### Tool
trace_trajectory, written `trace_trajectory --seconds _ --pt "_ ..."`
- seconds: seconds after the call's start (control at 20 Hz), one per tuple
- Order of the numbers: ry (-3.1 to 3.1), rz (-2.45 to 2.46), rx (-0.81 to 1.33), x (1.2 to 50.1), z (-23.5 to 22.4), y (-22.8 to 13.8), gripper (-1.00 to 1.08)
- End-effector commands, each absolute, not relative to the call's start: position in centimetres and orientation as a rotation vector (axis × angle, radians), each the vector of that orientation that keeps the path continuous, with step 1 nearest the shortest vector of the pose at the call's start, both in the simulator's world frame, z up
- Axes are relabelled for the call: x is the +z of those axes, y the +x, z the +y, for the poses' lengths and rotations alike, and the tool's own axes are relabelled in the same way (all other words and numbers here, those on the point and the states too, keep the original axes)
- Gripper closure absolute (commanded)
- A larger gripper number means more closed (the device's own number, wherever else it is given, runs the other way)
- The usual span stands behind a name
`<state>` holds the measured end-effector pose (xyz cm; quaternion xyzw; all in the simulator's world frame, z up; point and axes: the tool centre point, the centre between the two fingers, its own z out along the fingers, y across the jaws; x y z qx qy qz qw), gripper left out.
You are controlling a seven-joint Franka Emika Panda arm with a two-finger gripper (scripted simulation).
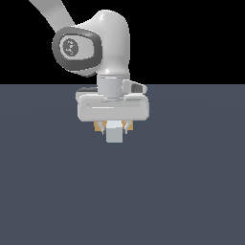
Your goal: Insert the peg into the horizontal hole in a box.
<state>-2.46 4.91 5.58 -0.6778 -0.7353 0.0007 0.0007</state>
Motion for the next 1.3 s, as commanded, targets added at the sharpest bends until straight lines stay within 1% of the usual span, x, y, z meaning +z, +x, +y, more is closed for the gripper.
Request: trace_trajectory --seconds 0.0,0.3,0.8,1.0,1.25 --pt "-2.129 -2.309 0.001 5.6 5.0 -2.4 1.08" --pt "-2.129 -2.31 0.001 5.6 6.8 -2.7 1.08" --pt "-2.13 -2.311 -0.003 5.8 13.4 -3.2 1.08" --pt "-2.13 -2.311 -0.003 5.8 14.4 -3.2 1.08" --pt "-2.13 -2.311 -0.003 5.8 14.1 -3.1 1.08"
